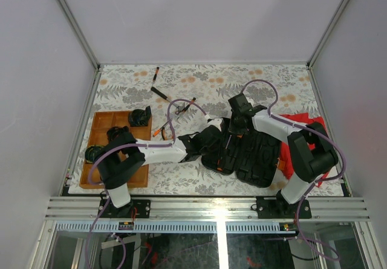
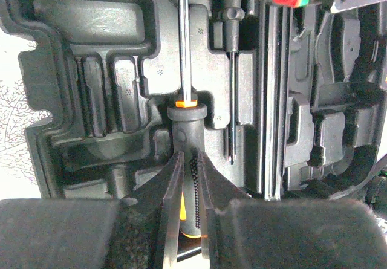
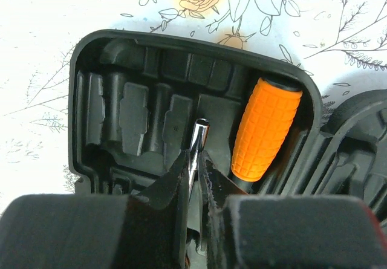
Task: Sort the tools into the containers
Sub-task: Adjust the screwdriver in the storage box.
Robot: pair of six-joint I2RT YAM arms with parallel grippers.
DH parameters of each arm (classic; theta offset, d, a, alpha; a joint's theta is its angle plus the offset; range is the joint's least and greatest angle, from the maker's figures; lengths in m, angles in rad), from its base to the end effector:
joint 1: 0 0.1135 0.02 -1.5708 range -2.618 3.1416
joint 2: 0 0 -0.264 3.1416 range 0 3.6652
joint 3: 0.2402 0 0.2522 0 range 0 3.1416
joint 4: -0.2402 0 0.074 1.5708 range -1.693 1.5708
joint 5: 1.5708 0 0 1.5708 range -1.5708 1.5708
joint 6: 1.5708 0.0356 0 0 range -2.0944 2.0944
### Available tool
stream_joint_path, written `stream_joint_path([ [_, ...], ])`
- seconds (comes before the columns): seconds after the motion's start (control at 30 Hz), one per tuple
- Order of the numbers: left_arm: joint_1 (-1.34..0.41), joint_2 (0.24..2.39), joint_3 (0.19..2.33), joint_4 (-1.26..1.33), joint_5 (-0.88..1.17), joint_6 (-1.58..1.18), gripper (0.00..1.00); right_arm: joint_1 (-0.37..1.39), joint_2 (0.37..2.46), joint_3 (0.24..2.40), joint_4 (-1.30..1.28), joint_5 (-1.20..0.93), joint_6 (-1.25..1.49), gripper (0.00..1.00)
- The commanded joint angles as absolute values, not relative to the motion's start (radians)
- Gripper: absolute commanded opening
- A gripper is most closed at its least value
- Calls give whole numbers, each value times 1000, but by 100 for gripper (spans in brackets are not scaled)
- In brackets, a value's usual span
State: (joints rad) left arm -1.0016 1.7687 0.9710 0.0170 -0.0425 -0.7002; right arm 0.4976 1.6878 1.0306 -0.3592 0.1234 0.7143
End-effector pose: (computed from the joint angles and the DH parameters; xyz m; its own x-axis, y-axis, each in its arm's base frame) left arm 0.1973 -0.3056 0.1618 -0.8219 0.0900 -0.5625 0.3867 0.8132 -0.4349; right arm 0.2999 0.1579 0.1806 -0.8375 0.2849 -0.4663 0.1746 0.9481 0.2658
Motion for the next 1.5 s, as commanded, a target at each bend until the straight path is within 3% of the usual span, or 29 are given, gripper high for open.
stream_joint_path([
  [0.0,-1012,1852,956,-131,-77,-680,11,502,1761,1060,-392,174,644,0],
  [0.2,-1025,1872,985,-171,-97,-680,8,502,1816,1031,-423,159,617,0],
  [0.3,-1029,1876,1005,-191,-97,-671,0,502,1856,1036,-445,143,603,0],
  [0.9,-1044,1959,1136,-380,-92,-612,0,502,2024,993,-416,48,616,0],
  [1.47,-1053,1829,1145,-289,7,-593,3,501,1823,1056,-382,38,531,2],
])
